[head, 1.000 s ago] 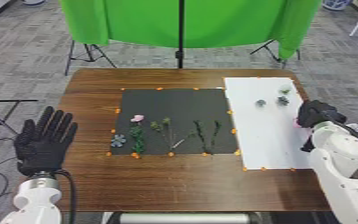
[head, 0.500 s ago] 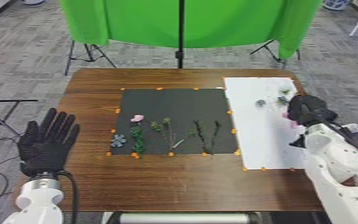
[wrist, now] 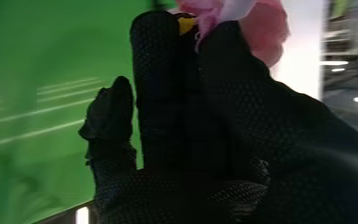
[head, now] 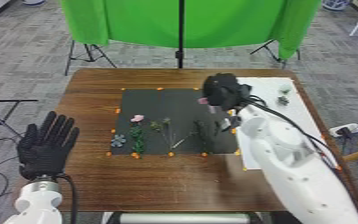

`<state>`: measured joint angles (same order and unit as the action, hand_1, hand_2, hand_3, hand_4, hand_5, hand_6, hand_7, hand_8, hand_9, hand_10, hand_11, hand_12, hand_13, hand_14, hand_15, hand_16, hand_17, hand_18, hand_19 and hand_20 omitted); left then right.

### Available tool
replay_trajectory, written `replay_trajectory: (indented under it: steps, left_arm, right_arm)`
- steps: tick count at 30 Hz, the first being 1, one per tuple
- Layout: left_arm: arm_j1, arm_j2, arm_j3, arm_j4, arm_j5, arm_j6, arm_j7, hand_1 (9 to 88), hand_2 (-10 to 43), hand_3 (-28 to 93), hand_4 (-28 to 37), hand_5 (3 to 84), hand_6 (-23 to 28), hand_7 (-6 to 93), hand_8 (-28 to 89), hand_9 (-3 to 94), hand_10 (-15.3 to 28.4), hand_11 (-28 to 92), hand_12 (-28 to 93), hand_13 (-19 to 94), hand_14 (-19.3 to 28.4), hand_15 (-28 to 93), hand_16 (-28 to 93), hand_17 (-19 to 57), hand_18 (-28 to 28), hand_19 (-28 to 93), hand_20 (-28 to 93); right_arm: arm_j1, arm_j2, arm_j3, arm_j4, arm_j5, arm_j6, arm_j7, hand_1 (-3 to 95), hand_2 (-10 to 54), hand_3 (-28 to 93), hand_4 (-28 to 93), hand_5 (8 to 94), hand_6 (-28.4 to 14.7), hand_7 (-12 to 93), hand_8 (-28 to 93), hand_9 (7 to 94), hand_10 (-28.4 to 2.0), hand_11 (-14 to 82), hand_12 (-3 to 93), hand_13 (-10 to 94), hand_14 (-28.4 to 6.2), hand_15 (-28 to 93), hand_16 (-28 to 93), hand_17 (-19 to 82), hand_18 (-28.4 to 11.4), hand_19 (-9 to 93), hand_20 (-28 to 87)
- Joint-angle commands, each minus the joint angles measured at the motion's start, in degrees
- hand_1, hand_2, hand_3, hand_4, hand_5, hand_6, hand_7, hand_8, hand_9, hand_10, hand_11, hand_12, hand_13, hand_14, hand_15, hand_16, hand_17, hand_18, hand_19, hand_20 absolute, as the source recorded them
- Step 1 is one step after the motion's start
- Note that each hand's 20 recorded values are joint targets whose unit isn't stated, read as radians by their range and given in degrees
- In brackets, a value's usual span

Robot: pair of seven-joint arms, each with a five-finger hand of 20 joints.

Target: Arrange flowers

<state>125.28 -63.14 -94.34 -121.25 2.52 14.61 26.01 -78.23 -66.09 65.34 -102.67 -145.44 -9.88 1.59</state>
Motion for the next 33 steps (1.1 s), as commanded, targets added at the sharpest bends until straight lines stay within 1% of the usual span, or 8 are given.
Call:
replay_trajectory:
  steps: [1, 7, 8, 10, 14, 17, 21, 33]
  left_arm:
    - [-0.08, 0.4, 0.94, 0.53, -0.45, 1.13, -0.05, 26.7, 18.2, 76, -28.3, 45.8, 10.0, 12.2, -11, 39.1, 15.8, 21, 8, 29, 16.2, 36, -9, -8.9, 13.7, 35, 10]
    - [-0.24, 0.89, 0.97, 0.62, -0.21, 0.99, 0.28, 26.8, 18.4, 76, -28.3, 45.8, 10.2, 12.2, -11, 39.1, 15.9, 21, 8, 29, 16.4, 36, -9, -9.1, 14.0, 35, 10]
    - [5.56, 1.69, 0.05, -3.18, -0.77, -0.58, 2.81, 26.8, 18.4, 75, -28.3, 45.8, 10.2, 12.2, -11, 39.1, 15.9, 21, 8, 29, 16.4, 36, -9, -9.1, 14.0, 35, 10]
    - [5.05, 2.56, 1.44, -2.75, -1.24, -0.32, 3.59, 26.8, 18.5, 75, -28.3, 45.8, 10.2, 12.1, -11, 39.1, 16.0, 21, 8, 29, 16.4, 36, -9, -9.2, 14.1, 35, 10]
    - [3.02, 2.69, 1.96, -2.03, -0.59, -0.6, 1.99, 26.9, 18.8, 75, -28.3, 45.6, 10.3, 12.1, -11, 39.0, 16.1, 21, 8, 28, 16.6, 36, -9, -9.3, 14.2, 36, 10]
    - [-0.93, 2.2, 2.83, 0.18, 0.31, 0.86, -0.26, 26.9, 18.8, 75, -28.3, 45.5, 10.4, 11.9, -11, 38.7, 16.2, 21, 8, 28, 16.6, 35, -9, -9.5, 14.4, 36, 10]
    - [-2.33, 1.99, 2.92, 1.01, 1.37, 0.81, -1.39, 27.0, 19.1, 75, -28.3, 45.4, 10.6, 11.7, -10, 38.5, 16.4, 21, 8, 28, 16.7, 35, -9, -9.8, 14.6, 36, 10]
    - [-3.34, 2.2, 3.49, 1.42, 1.25, 0.15, -2.04, 27.1, 19.3, 74, -28.3, 45.3, 10.7, 11.3, -10, 38.7, 16.8, 20, 8, 28, 17.6, 35, -9, -10.3, 15.2, 37, 10]
  right_arm:
    - [2.68, -7.98, -5.92, 1.94, -2.64, -5.21, -1.84, 61.1, -9.5, 73, -28, 72.0, 0.9, 39, -6, 80.9, -9.7, 11.1, 38.8, 66, -6.1, 39, 37, 29, -20.7, 85, 45]
    - [2.8, -10.27, -9.86, 2.29, -5.85, -9.3, -2.36, 60.8, -9.5, 72, -28, 70.7, 0.8, 38, -6, 80.2, -9.8, 10.7, 38.3, 66, -6.2, 39, 37, 29, -20.8, 85, 45]
    - [0.26, -7.78, -11.9, -3.32, -5.35, -9.43, 0.37, 60.8, -9.5, 73, -28, 70.7, 0.7, 38, -6, 80.1, -9.8, 10.7, 38.2, 65, -6.1, 39, 37, 29, -20.9, 85, 45]
    - [0.33, -8.12, -13.34, -2.14, -7.74, -8.32, -0.55, 60.7, -9.5, 73, -28, 70.5, 0.7, 38, -6, 80.0, -9.9, 10.7, 38.1, 65, -6.2, 40, 37, 29, -20.9, 85, 45]
    - [1.18, -9.45, -15.33, -0.69, -10.82, -9.43, -1.03, 60.8, -9.5, 72, -28, 69.5, 0.8, 37, -6, 79.5, -9.9, 10.6, 37.6, 65, -6.6, 42, 38, 29, -21.4, 86, 46]
    - [2.13, -11.35, -15.93, 3.29, -16.85, -5.43, -2.47, 61.1, -9.5, 72, -28, 69.2, 0.7, 37, -7, 79.0, -10.1, 10.7, 37.5, 64, -6.9, 45, 39, 28, -21.8, 88, 48]
    - [2.95, -12.06, -16.1, 4.43, -16.04, -4.53, -0.1, 61.0, -9.5, 72, -28, 68.9, 0.6, 37, -6, 78.6, -10.1, 11.0, 37.6, 62, -7.5, 50, 39, 28, -22.3, 89, 52]
    - [4.43, -14.14, -16.35, 7.18, -16.44, -6.37, 2.8, 58.7, -9.5, 70, -28, 65.6, -0.4, 36, -6, 75.4, -10.2, 12.4, 37.6, 58, -9.0, 57, 36, 28, -22.9, 89, 55]
